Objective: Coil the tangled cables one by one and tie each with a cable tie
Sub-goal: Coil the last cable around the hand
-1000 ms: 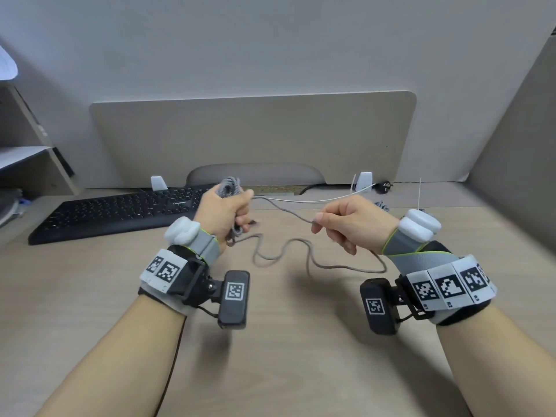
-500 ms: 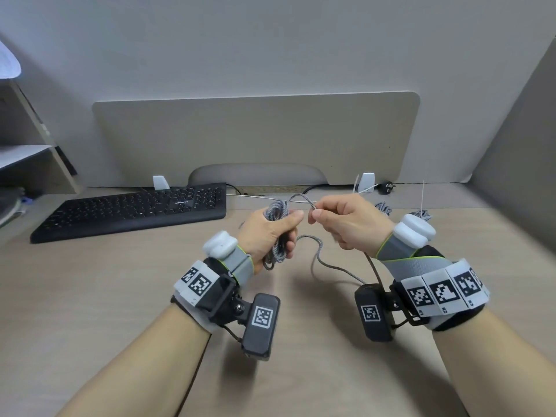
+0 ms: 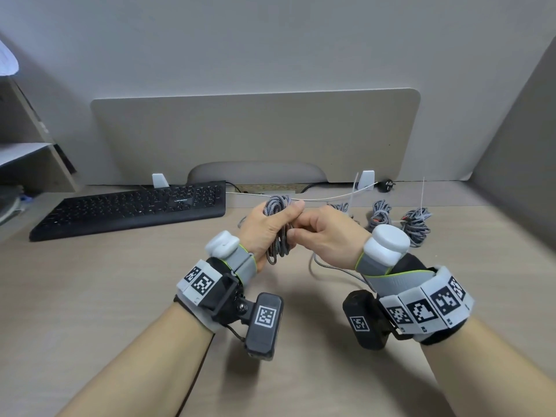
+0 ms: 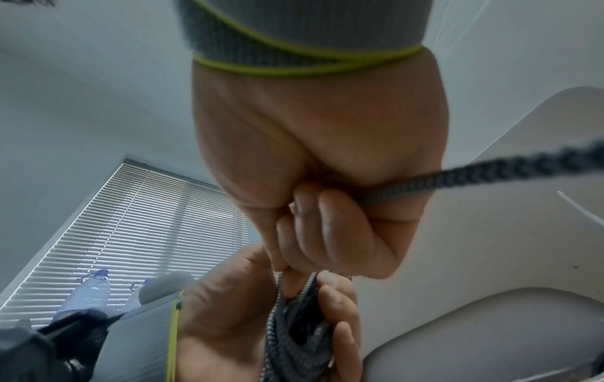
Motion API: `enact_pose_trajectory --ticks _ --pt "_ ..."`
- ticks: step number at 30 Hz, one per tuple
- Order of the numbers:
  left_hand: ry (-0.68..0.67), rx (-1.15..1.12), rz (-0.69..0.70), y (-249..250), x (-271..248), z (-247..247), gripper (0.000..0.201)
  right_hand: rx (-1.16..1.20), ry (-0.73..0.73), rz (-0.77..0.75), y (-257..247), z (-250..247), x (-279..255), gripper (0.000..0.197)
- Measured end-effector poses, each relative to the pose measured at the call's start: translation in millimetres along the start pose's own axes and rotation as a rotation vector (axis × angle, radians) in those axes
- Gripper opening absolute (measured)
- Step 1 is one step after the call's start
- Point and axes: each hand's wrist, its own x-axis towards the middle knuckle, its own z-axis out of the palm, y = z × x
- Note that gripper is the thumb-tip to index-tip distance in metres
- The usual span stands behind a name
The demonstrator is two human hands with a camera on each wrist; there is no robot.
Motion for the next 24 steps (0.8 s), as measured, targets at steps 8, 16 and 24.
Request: enact_pose_trajectory --ticks 8,16,24 --pt "0.274 0.039 0.133 14 13 -20 0.024 0.079 -0.071 0.073 1 -7 -7 0.03" --pt "0.416 0.01 0.209 43 25 -80 0.024 0.248 -0.098 0.215 9 -12 -6 0.033" --pt "0.093 0.228 0.129 46 2 -41 0.024 0.127 -0.05 0.223 17 -19 -6 0.029"
